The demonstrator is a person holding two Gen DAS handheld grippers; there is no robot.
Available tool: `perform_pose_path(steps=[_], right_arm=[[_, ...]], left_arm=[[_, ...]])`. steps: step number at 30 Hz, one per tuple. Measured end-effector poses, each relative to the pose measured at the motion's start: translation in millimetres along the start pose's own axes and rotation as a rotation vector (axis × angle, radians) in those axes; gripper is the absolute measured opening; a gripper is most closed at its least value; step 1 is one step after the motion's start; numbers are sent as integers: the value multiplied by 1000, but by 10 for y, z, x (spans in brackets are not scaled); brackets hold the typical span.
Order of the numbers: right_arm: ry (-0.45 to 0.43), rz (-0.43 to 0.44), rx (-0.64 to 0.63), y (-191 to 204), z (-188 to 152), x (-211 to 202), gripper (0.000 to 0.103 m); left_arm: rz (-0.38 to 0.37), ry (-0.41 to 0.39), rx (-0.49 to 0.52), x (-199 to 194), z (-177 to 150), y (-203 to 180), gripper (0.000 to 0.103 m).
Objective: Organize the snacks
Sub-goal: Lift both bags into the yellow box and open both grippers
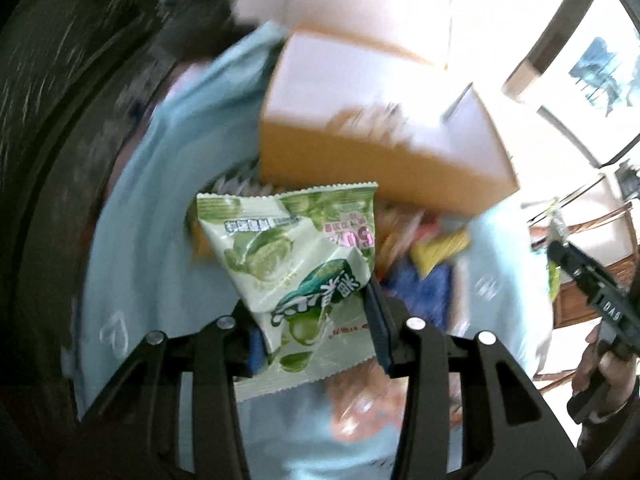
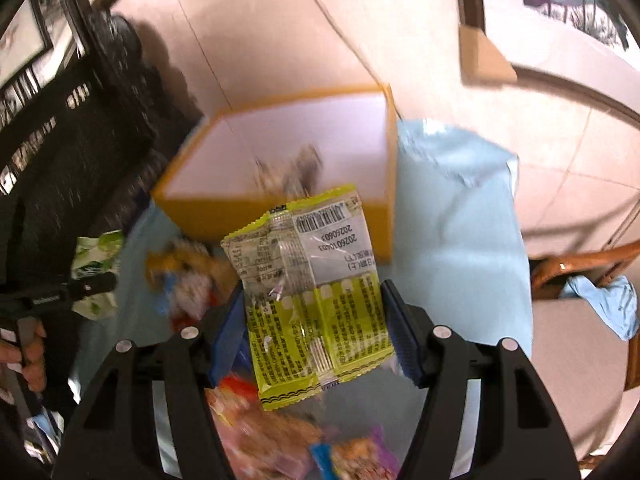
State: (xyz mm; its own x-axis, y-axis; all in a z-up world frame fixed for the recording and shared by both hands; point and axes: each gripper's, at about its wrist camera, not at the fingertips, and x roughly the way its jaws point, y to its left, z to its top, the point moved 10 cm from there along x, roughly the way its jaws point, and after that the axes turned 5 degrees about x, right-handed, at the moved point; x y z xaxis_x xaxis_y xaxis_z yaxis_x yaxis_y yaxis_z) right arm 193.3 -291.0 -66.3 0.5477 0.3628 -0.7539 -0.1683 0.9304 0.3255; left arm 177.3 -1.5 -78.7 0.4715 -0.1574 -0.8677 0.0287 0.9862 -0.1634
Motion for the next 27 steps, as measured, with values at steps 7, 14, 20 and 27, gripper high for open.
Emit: perform_pose_path(steps=[7,14,20,27], right_arm=[[-97,10,64,164,750,349,66],[-42,-43,103,121,1024,1103,67],[-50,-134,51,73,980,1176,79],[-59,-79,40,40,596,701,80]], left_arm=[[-53,-80,33,229,1069,-405,43],[17,-23,65,921,1572,-412,84],[92,-32,76,1040,1533,-322,98],[66,-54,82,706,1118,-289,98]])
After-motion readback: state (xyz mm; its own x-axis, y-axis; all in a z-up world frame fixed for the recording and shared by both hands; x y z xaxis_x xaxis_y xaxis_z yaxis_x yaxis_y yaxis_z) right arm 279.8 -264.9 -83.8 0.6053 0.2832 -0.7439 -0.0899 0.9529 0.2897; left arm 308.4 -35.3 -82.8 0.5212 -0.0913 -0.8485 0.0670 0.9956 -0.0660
